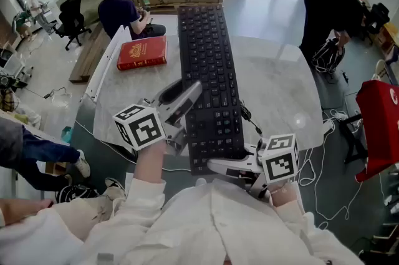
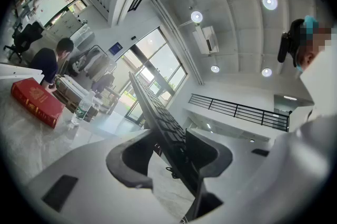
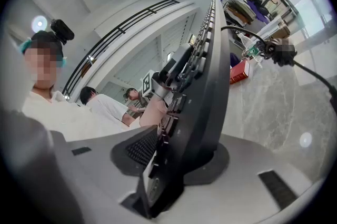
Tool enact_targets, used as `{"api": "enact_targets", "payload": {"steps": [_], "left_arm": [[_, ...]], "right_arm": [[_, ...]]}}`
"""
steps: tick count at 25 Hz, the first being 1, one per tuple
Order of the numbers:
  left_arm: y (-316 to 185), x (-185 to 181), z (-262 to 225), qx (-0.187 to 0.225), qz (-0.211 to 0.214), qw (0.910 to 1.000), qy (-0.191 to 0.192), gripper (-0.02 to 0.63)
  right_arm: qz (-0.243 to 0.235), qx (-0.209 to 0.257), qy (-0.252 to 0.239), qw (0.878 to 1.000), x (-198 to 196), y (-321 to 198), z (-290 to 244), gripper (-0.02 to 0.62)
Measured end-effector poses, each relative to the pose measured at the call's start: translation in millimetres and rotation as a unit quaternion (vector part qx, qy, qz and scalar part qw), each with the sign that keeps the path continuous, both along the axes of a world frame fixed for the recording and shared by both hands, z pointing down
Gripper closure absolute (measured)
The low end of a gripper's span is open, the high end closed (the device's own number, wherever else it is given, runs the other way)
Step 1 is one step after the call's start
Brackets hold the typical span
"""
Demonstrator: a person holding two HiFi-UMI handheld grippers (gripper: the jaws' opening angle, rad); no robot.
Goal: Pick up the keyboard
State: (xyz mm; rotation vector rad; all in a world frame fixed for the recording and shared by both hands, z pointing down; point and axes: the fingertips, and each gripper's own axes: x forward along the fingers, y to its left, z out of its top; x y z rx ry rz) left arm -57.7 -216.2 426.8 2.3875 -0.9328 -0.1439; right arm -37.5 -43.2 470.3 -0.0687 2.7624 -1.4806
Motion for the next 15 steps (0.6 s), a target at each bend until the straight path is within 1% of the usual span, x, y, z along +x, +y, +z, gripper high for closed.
{"api": "enact_targets", "payload": {"steps": [10, 15], "left_arm": [[-6.9, -3.6, 3.8, -0.013, -0.003, 0.9999, 0.003, 0.417], [-4.7, -1.4, 2.7, -0.011, -0.001, 0.9999, 0.005, 0.418]], "right_arm": [[0.003, -0.017, -0.009, 1.0, -5.0, -5.1, -2.7, 0.431], [0.004, -0.012, -0.005, 1.0, -3.1, -3.3, -2.5, 0.431]]}}
